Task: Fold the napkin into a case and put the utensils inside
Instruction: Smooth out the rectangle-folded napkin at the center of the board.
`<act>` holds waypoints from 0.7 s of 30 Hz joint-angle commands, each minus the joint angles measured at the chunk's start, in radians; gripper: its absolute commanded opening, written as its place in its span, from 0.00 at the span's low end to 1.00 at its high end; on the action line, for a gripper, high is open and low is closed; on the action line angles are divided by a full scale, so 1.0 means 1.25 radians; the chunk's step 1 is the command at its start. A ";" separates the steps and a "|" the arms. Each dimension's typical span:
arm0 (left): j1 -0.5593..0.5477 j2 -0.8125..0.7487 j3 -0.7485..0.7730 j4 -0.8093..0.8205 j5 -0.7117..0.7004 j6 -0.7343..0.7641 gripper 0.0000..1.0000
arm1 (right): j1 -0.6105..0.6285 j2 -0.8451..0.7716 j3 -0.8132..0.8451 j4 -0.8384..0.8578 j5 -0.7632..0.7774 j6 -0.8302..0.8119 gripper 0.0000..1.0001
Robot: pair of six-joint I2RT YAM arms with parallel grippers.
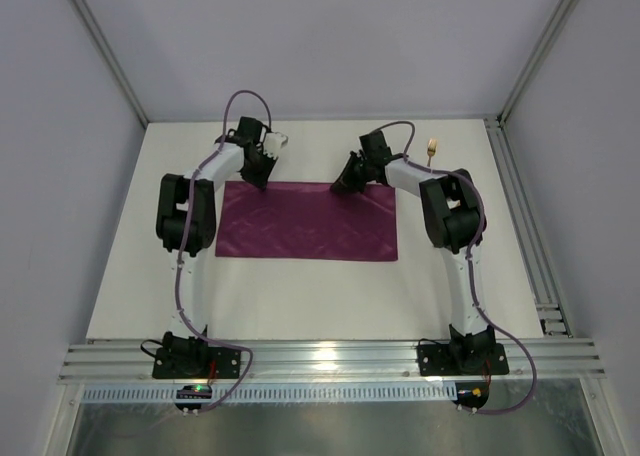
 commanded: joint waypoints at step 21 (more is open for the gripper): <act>0.019 -0.009 -0.031 0.032 -0.030 0.023 0.12 | -0.137 -0.080 -0.206 0.152 0.050 0.117 0.04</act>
